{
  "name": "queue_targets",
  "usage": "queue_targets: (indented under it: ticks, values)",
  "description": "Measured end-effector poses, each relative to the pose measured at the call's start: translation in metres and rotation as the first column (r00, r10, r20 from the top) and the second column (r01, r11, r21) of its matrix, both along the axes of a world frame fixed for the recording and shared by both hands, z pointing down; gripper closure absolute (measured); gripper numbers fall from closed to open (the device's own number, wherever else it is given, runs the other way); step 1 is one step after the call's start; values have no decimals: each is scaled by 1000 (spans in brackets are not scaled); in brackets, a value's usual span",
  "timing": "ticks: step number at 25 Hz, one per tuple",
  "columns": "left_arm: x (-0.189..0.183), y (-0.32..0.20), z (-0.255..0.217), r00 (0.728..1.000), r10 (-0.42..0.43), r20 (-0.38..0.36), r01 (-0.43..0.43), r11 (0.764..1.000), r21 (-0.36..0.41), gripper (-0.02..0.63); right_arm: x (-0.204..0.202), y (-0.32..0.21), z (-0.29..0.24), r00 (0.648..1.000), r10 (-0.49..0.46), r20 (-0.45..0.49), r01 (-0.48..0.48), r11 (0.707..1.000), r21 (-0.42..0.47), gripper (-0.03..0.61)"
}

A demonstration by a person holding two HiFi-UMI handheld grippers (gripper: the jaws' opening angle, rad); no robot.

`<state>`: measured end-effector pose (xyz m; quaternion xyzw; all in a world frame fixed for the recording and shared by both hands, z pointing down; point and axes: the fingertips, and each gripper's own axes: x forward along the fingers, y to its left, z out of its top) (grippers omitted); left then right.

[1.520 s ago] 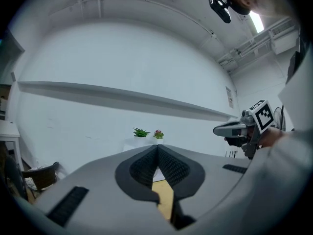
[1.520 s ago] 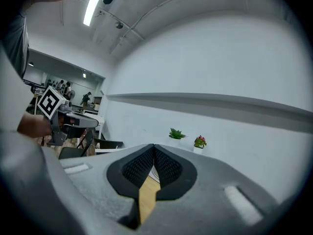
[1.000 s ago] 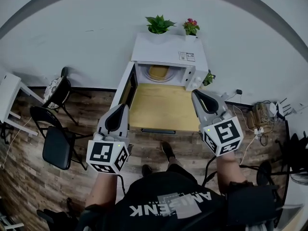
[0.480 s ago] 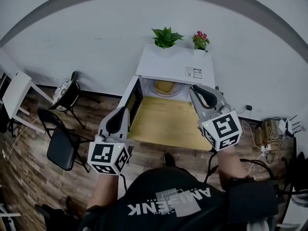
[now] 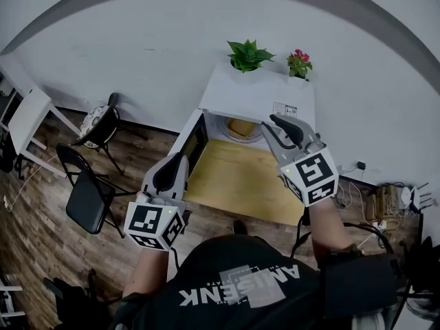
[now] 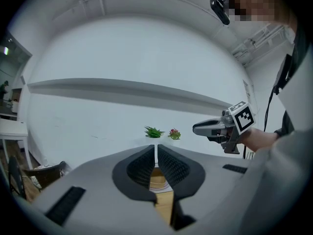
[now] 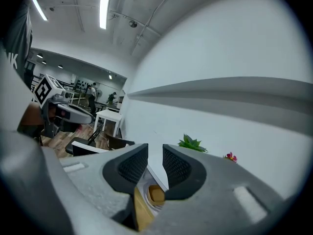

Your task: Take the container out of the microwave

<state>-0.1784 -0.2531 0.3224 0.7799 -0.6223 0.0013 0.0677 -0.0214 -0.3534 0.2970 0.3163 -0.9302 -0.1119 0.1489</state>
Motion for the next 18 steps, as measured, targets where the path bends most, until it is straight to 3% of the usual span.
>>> queue_targets:
  ticks: [5, 9, 18]
  values:
    - [-8, -4, 7, 999, -47, 6, 47, 999, -22, 612, -13, -20, 28, 998, -59, -25, 58, 997, -50, 490]
    - [-12, -7, 14, 997, -71, -29, 70, 996, -46, 612, -26, -32, 60, 989, -122, -83, 115, 990, -85, 473]
    - [-15, -14, 24, 993, -121, -12, 120, 991, -62, 612, -43, -44, 126, 967, -199, -160, 172, 970, -170, 428]
